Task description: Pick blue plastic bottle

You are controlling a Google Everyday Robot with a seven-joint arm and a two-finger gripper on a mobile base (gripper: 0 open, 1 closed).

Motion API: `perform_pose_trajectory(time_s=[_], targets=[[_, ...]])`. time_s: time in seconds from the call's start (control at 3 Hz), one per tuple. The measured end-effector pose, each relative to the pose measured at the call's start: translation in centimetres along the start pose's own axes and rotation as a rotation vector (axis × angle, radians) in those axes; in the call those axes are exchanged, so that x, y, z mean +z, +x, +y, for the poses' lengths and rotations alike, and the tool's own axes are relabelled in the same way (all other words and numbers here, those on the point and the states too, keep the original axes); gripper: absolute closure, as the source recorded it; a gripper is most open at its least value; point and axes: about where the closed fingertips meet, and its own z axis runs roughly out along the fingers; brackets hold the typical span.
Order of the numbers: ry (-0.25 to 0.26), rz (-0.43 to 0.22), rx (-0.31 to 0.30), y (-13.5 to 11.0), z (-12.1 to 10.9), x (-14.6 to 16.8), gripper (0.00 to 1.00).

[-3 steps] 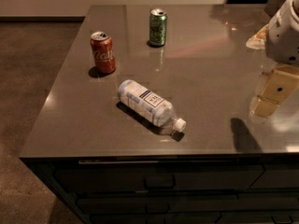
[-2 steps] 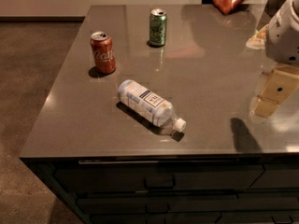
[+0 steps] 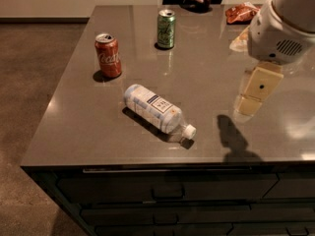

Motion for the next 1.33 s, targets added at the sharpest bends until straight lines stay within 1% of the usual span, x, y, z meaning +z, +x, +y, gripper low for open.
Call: perform_pose_trajectory(time_s=[0.33, 0.67, 1.0, 1.33], targets=[[-0.040, -0.047, -0.028, -2.8, -0.4, 2.6, 0.00], [-0.074, -0.079, -0.028, -5.1, -0.1, 5.3, 0.00], [-0.078, -0.088, -0.010, -6.9, 0.5, 7.8, 0.00], [-0.067, -0.079, 0.022, -8.5, 1.7, 10.1, 0.00]])
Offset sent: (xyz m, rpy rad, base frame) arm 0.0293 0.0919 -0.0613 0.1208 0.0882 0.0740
